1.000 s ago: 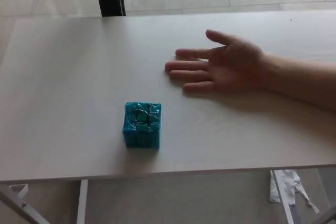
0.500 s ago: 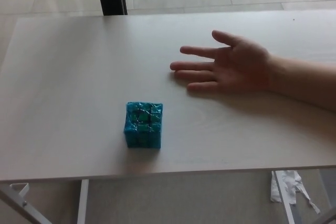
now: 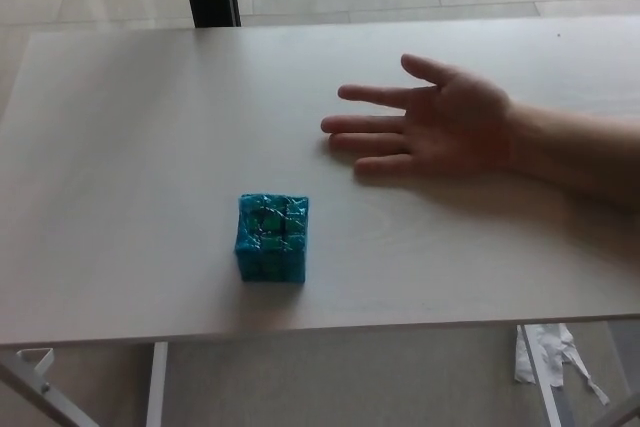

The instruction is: The robot uses its right hand to pick up a cube kept in the middle of the desk infront of it and hands it to a person

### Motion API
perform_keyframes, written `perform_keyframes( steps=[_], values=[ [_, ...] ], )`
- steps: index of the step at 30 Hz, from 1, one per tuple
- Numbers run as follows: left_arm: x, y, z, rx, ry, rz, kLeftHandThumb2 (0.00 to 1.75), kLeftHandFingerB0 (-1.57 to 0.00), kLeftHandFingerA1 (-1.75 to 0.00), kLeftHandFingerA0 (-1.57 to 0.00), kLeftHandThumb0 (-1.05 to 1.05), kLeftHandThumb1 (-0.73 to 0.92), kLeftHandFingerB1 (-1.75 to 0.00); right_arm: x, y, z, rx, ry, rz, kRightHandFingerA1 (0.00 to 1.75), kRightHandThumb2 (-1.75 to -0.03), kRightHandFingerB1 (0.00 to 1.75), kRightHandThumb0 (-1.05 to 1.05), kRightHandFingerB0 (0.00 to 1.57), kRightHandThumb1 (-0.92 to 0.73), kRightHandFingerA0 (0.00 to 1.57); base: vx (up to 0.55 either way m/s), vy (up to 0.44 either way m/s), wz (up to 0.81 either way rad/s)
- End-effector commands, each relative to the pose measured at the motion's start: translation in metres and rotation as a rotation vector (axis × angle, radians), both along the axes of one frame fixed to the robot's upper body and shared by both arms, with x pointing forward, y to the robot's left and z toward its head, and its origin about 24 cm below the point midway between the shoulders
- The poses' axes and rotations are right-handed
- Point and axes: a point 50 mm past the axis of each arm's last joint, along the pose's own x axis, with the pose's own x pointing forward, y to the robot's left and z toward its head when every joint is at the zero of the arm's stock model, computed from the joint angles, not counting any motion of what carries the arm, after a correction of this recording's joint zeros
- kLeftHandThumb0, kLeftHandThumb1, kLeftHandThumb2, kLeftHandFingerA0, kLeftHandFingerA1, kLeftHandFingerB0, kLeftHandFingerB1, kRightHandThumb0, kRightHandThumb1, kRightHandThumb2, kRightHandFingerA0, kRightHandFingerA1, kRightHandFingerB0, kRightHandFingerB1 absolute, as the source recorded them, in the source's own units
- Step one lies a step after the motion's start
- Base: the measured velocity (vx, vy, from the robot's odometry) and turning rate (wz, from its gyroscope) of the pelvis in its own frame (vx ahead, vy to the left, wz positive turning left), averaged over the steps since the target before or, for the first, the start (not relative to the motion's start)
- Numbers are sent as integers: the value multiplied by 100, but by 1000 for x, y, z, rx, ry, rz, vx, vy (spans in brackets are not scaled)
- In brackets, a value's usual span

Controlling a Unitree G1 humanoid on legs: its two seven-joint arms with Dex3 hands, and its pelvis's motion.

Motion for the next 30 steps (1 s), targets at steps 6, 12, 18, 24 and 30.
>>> perform_keyframes(
  steps=[6,12,18,24,30],
  values=[
    [-2,1,0,15,3,-6,57,-51,-60,-61,-57,53,-41,18,154,6,-388,77,311,44,-58,31,-72,34,-56,50,0,0,0],
    [-1,-2,-2,12,10,-4,56,-53,-57,-61,-56,54,-40,26,192,-20,-616,122,334,49,-58,33,-78,34,-58,51,0,0,0],
    [0,-1,-1,15,-2,3,57,-55,-60,-62,-56,52,-42,34,215,-45,-792,161,307,57,-60,36,-85,43,-62,64,0,0,0],
    [2,-1,-1,18,9,-8,56,-53,-56,-62,-55,54,-40,36,224,-66,-945,214,348,61,-60,35,-89,36,-65,49,0,0,0],
    [3,-2,-2,24,19,-14,82,-46,-65,-59,-56,42,-53,31,235,-92,-1127,296,393,47,-61,31,-91,33,-66,30,0,0,0]
  ],
)
